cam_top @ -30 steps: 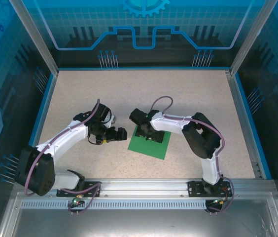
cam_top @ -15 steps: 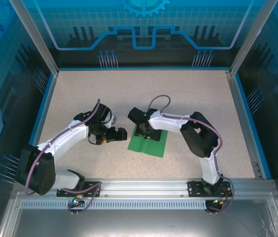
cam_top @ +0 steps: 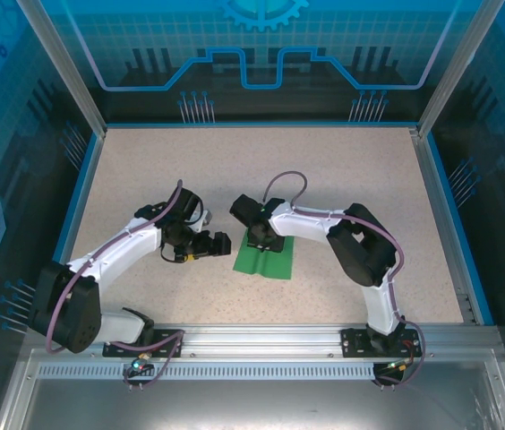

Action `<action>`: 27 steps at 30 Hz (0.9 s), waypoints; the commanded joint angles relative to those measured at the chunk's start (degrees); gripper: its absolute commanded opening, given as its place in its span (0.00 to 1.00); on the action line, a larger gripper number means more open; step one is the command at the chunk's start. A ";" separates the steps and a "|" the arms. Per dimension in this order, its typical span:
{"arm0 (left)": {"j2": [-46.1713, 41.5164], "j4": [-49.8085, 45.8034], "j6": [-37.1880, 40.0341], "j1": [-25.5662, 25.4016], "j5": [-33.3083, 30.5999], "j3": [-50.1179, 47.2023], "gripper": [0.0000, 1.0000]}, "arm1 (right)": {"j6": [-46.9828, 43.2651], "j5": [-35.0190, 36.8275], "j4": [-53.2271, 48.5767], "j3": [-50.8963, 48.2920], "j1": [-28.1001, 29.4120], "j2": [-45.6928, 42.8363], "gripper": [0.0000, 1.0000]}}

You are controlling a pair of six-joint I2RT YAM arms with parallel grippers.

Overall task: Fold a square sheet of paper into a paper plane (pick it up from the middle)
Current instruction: Fold the square sheet of paper in half at the center of the table.

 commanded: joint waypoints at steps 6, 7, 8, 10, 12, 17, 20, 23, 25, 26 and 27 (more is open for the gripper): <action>-1.34 -2.27 -2.38 0.50 -1.13 -0.12 0.99 | -2.86 1.03 4.69 -1.65 1.50 -5.35 0.35; -2.00 -2.69 -2.64 0.82 -1.58 -0.12 0.99 | -3.26 0.60 5.83 -1.97 1.53 -5.99 0.34; -2.69 -3.08 -2.84 1.08 -1.85 -0.25 0.99 | -3.78 0.13 6.56 -2.00 1.52 -6.55 0.31; -4.62 -3.78 -3.18 2.18 -2.40 -0.64 0.99 | -4.58 -0.80 7.58 -1.80 1.59 -7.27 0.29; -6.63 -4.75 -3.45 3.87 -2.32 -0.74 0.99 | -4.99 -1.98 9.45 -2.20 1.75 -8.34 0.28; -12.18 -7.29 -4.85 6.98 -1.59 -0.18 0.99 | -6.30 -8.36 16.41 -2.67 1.49 -11.25 0.26; -14.85 -9.27 -5.29 8.47 -0.93 1.05 0.99 | -6.94 -16.43 24.51 -4.53 0.11 -13.13 0.26; -16.76 -10.18 -5.65 10.10 0.17 2.23 0.99 | -6.81 -24.75 33.71 -8.03 -1.59 -14.30 0.26; -17.31 -9.78 -6.02 11.09 1.47 2.89 0.99 | -7.31 -28.61 37.94 -10.16 -2.31 -14.73 0.26; -17.25 -9.57 -6.21 11.36 2.25 3.04 0.99 | -7.75 -29.92 39.69 -11.65 -2.74 -15.10 0.26; -17.06 -8.98 -6.56 11.39 3.26 3.06 0.99 | -8.41 -31.45 41.58 -13.51 -3.39 -15.44 0.26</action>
